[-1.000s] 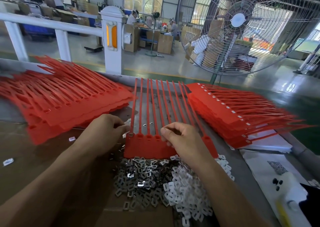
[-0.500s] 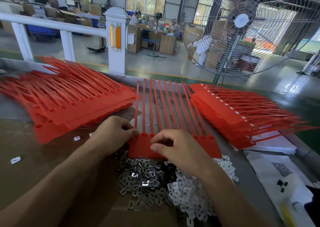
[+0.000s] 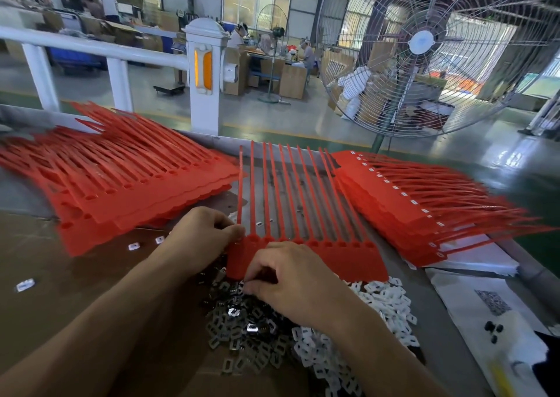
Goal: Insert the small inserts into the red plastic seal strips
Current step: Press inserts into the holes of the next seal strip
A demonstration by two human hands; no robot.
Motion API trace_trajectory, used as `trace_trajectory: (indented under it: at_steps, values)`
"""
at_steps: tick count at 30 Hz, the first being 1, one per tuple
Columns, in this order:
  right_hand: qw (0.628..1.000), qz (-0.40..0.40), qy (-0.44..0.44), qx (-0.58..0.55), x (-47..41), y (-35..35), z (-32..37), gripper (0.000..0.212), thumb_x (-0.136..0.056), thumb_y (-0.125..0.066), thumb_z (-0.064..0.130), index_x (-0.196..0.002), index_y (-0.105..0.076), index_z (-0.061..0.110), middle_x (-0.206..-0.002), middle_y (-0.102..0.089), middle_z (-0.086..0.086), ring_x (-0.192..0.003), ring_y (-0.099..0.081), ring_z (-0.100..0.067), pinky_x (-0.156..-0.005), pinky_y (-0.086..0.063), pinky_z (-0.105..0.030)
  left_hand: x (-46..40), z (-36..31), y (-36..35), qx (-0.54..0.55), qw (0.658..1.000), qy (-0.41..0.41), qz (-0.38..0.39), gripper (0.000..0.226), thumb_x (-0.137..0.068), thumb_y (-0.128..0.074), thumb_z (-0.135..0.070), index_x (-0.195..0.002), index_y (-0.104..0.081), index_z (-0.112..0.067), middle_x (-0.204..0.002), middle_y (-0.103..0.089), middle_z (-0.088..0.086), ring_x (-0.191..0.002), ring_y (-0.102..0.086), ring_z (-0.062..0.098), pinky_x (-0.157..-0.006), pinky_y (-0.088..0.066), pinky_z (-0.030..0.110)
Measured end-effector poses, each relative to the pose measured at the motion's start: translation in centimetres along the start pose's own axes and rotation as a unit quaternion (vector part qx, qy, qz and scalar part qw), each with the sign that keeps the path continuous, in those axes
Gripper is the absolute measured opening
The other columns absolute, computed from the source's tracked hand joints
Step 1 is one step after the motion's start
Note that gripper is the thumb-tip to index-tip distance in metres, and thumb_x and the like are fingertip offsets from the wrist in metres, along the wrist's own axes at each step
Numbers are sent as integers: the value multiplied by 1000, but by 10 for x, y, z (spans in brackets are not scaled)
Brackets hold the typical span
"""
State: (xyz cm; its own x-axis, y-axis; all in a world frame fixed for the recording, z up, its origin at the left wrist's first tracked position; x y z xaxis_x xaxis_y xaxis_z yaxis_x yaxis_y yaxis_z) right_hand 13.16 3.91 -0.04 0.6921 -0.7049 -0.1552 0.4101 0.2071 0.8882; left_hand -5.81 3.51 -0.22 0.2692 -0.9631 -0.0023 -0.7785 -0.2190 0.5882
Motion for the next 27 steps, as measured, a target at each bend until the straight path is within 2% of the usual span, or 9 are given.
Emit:
trace_trajectory:
  at_steps: [2,5,8,14,18,20,24,27]
  values:
    - [1000,-2,3,4,0,0,1,9,-90,-75,42,-94,-74,34,-96,-66,19,-91,-60,-1,-90,-50,-29,0,1,0,1,1000,-2,4,23,-94,-68,-38,-81,-76,-22,-77,-75,0,-75,-71,18,-80,-59,45]
    - [1000,-9,7,13,0,0,2,8,-91,-73,40,-94,-72,33,-97,-64,18,-91,-57,-2,-88,-47,-26,-2,1,0,-5,1000,-12,-1,19,-95,-69,-32,-80,-76,-22,-77,-75,-3,-72,-70,10,-78,-59,39]
    - [1000,-9,18,23,0,-1,4,9,-92,-70,38,-96,-69,32,-97,-62,17,-92,-55,-3,-91,-46,-31,-2,2,-1,-8,1000,-15,-4,17,-94,-70,-31,-80,-76,-22,-75,-75,-4,-70,-70,7,-75,-59,35]
    - [998,-34,34,50,0,-5,4,9,-96,-63,34,-97,-70,28,-97,-62,14,-93,-53,-6,-92,-43,-34,-2,2,-2,3,1000,-10,-4,13,-91,-73,-30,-81,-76,-22,-75,-75,-5,-70,-71,7,-79,-61,39]
    - [997,-68,8,-28,0,-3,3,6,-96,-66,27,-94,-72,25,-91,-66,15,-85,-60,-3,-80,-51,-22,-3,3,-2,-3,1000,-9,-5,13,-91,-74,-29,-80,-75,-22,-73,-75,-7,-65,-70,5,-74,-60,35]
    - [990,-99,-28,-100,-1,-1,-1,7,-97,-67,22,-92,-72,25,-83,-70,13,-76,-66,-3,-70,-56,-21,-3,3,-2,-2,1000,-13,-8,13,-90,-75,-29,-80,-75,-21,-72,-75,-5,-63,-69,6,-71,-59,33]
    - [961,-156,-101,-205,-2,3,-14,16,-96,-69,17,-85,-73,27,-77,-71,17,-69,-65,1,-58,-49,-14,-4,4,-2,-5,999,-24,-23,18,-92,-72,-33,-79,-76,-23,-66,-72,-5,-59,-65,9,-66,-57,34]
    - [948,-170,-139,-230,-5,4,-19,13,-96,-70,20,-87,-75,28,-82,-72,18,-75,-67,1,-60,-48,-10,-4,4,0,7,1000,-19,-17,27,-96,-66,-36,-77,-75,-20,-62,-70,6,-49,-58,17,-57,-54,41]
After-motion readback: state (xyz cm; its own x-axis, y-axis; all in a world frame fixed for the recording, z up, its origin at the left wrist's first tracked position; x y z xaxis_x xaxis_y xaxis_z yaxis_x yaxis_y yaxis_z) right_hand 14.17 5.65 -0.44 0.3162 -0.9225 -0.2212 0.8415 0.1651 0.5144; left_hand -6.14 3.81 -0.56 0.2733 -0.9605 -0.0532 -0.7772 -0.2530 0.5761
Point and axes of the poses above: each hand's wrist, its own x-axis away from the middle knuckle, its own y-axis out of the back of the hand, z = x × y, the point moved 1 cm from there along -x, towards the middle knuckle
